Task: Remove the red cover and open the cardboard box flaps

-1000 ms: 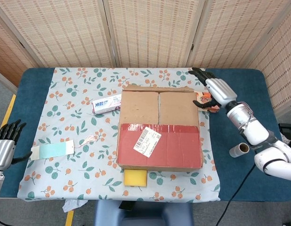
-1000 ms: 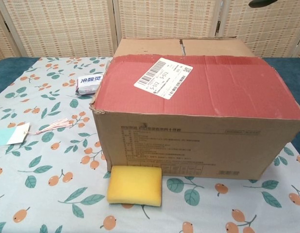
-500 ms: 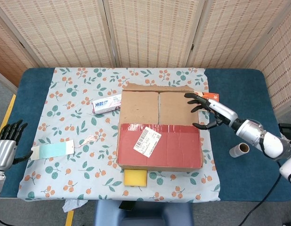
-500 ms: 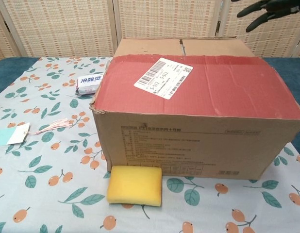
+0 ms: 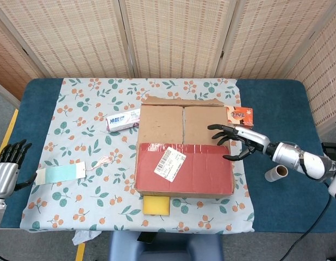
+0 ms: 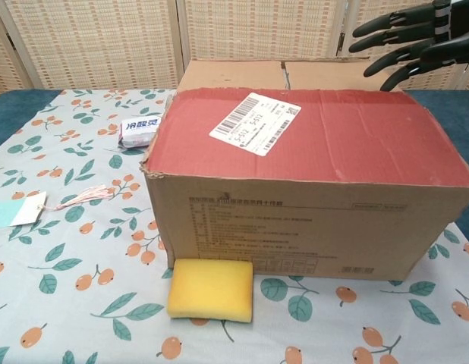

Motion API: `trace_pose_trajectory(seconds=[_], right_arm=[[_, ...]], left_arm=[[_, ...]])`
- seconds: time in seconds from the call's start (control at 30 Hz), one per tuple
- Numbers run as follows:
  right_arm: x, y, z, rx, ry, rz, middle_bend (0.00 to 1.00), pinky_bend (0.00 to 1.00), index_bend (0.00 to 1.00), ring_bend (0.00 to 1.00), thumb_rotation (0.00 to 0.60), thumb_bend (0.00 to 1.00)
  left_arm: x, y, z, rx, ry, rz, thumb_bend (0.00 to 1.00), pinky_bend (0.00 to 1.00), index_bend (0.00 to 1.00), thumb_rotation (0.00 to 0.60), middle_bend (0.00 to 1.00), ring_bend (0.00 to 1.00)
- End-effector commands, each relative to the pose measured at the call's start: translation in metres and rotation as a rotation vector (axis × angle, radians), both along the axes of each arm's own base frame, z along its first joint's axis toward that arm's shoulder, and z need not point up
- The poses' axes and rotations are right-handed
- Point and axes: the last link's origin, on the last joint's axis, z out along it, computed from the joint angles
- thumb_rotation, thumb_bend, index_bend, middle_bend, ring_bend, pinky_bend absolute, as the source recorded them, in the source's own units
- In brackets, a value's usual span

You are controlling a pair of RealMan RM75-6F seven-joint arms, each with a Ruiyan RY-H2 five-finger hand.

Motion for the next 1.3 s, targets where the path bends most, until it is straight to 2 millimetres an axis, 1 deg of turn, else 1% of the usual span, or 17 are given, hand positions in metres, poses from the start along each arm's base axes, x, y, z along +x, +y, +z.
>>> trace_pose_trajectory(seconds=[0.03, 0.2, 0.5, 0.67, 0.83, 0.97, 1.07, 1.17, 1.3], right_arm=[[-0.001, -0.002, -0.003, 0.007, -0.005, 0.003, 0.06, 0.24, 0.08, 0.16, 0.600, 0.38], [-0.006, -0.002, -0.006, 0.008, 0.011, 0.001, 0.06, 0.24, 0.08, 0.16, 0.600, 0.38], [-0.015, -0.002, -0.004, 0.003, 0.000, -0.012, 0.06, 0.23, 0.08, 0.15, 0.600, 0.38], [-0.018, 0.006, -0.006, 0.037, -0.020, -0.012, 0.05, 0.23, 0.08, 0.16, 0.600, 0.38], [-0.021, 0.012, -0.003, 0.036, -0.038, -0.001, 0.04, 0.24, 0.08, 0.15, 0.600, 0.38], [-0.020, 0.018, 0.004, 0.023, -0.065, 0.007, 0.04, 0.24, 0.08, 0.15, 0.600, 0.38], [-0.016, 0.027, 0.014, 0.034, -0.086, 0.020, 0.02, 0.24, 0.08, 0.13, 0.600, 0.38], [-0.010, 0.037, 0.025, 0.027, -0.093, 0.053, 0.02, 0.24, 0.08, 0.12, 0.600, 0.38], [0.006, 0.058, 0.038, 0.053, -0.111, 0.088, 0.01, 0.24, 0.08, 0.12, 0.600, 0.38]], left_arm=[[0.000, 0.000, 0.001, 0.004, -0.001, 0.002, 0.36, 0.00, 0.00, 0.600, 0.06, 0.02], [-0.002, 0.001, 0.001, 0.003, -0.001, 0.011, 0.36, 0.00, 0.00, 0.600, 0.06, 0.03], [-0.003, 0.002, 0.000, 0.002, 0.004, 0.022, 0.36, 0.00, 0.00, 0.600, 0.06, 0.02], [-0.004, 0.002, 0.000, 0.002, 0.008, 0.028, 0.36, 0.00, 0.00, 0.600, 0.06, 0.03], [-0.004, 0.003, -0.001, 0.003, 0.012, 0.030, 0.36, 0.00, 0.00, 0.600, 0.06, 0.02], [-0.005, 0.003, -0.002, 0.007, 0.022, 0.039, 0.36, 0.00, 0.00, 0.600, 0.06, 0.02], [-0.005, 0.003, -0.002, 0.017, 0.027, 0.052, 0.36, 0.00, 0.00, 0.600, 0.06, 0.02], [-0.005, 0.004, -0.002, 0.016, 0.027, 0.061, 0.36, 0.00, 0.00, 0.600, 0.06, 0.02], [-0.006, 0.004, -0.003, 0.020, 0.040, 0.066, 0.36, 0.00, 0.00, 0.600, 0.06, 0.02]])
